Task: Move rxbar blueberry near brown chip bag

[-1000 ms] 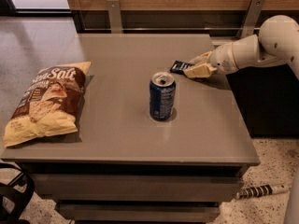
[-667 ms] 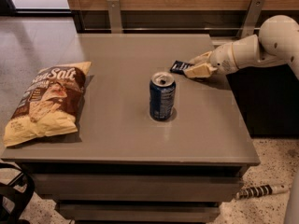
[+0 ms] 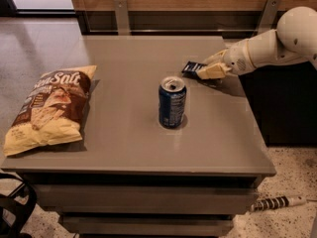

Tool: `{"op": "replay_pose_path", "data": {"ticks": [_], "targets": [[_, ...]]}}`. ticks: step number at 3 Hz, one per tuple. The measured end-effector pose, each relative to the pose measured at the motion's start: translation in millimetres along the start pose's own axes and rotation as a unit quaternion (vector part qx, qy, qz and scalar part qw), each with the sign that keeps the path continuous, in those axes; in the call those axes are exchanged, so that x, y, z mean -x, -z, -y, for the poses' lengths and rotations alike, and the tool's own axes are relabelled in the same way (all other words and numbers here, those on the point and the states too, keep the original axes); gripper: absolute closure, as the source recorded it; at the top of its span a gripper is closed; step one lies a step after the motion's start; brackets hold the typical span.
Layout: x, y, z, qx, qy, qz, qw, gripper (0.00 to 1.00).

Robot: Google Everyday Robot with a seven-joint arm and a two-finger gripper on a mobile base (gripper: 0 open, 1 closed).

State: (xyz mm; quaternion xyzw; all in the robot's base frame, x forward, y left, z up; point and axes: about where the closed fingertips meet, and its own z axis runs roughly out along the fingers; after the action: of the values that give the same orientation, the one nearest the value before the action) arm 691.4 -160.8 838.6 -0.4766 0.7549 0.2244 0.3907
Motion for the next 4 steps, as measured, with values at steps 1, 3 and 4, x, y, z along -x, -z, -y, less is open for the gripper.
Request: {"op": "replay_pose_path", "data": {"ticks": [1, 3, 4], "targets": [[14.3, 17.8, -2.3, -0.021, 0.01, -0.011, 0.9997, 1.0], [61.4, 35.8, -34.3, -0.035, 0.058, -0.032, 0.9972, 1.0], [86.9, 29.5, -56.6, -0.029, 0.083, -0.052, 0.9947, 1.0]]}}
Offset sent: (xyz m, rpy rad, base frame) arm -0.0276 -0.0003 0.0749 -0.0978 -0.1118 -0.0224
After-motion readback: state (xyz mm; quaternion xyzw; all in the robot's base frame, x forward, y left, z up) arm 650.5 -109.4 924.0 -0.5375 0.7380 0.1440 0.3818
